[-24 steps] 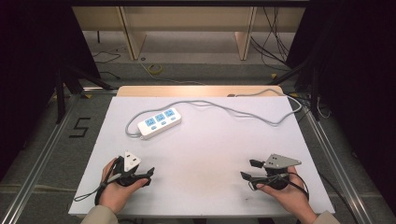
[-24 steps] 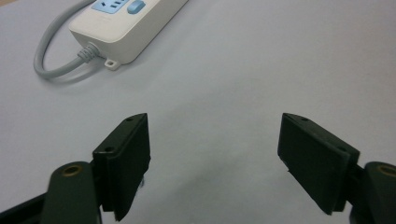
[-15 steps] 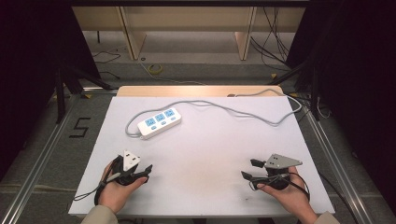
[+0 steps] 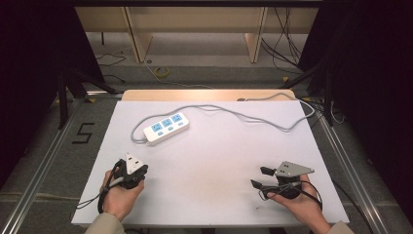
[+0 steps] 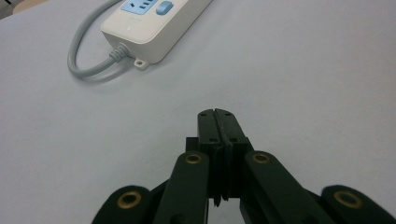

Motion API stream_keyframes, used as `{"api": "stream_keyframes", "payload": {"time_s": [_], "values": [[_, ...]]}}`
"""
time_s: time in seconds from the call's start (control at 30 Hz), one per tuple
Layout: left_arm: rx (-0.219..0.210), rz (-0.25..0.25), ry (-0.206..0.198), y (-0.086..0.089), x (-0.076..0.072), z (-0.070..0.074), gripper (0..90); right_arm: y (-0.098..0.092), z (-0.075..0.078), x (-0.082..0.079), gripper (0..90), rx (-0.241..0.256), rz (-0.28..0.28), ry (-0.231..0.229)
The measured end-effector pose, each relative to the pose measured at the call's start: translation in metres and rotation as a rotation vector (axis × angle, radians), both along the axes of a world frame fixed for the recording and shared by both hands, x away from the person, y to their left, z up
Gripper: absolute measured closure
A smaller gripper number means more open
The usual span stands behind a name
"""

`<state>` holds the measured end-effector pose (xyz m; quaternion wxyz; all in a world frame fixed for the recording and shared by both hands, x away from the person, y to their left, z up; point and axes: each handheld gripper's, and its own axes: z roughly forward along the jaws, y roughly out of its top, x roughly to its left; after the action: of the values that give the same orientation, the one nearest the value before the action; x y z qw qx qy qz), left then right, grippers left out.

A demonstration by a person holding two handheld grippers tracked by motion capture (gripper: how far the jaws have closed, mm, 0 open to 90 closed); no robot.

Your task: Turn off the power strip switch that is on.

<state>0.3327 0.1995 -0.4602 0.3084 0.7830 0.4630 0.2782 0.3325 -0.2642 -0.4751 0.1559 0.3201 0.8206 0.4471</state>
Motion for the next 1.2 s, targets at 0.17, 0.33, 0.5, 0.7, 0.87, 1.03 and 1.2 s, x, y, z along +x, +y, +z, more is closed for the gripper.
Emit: {"api": "stream_keyframes", "payload": {"time_s": [0.17, 0.33, 0.5, 0.7, 0.87, 1.03, 1.2], "values": [[-0.017, 0.001, -0.006, -0.002, 0.006, 0.003, 89.4, 0.001, 0.0, 0.0, 38.9, -0.006, 0.007, -0.003], [-0.023, 0.001, 0.001, -0.004, 0.012, 0.006, 89.4, 0.001, 0.0, 0.0, 38.9, -0.008, 0.005, -0.001], [-0.024, 0.0, 0.011, -0.006, 0.017, 0.007, 89.4, -0.001, 0.0, 0.001, 38.8, -0.008, 0.001, -0.003], [-0.023, -0.005, 0.024, -0.007, 0.023, 0.007, 89.5, -0.002, 0.001, 0.002, 38.8, -0.009, -0.002, -0.005], [-0.019, -0.01, 0.033, -0.008, 0.026, 0.007, 89.4, -0.002, 0.001, 0.001, 38.8, -0.011, 0.0, -0.003], [-0.022, -0.004, 0.033, -0.008, 0.029, 0.008, 89.4, -0.002, 0.001, 0.001, 38.8, -0.012, 0.002, -0.002], [-0.028, -0.001, 0.031, -0.009, 0.032, 0.01, 89.4, -0.002, 0.0, 0.002, 38.8, -0.013, 0.002, -0.004]]}}
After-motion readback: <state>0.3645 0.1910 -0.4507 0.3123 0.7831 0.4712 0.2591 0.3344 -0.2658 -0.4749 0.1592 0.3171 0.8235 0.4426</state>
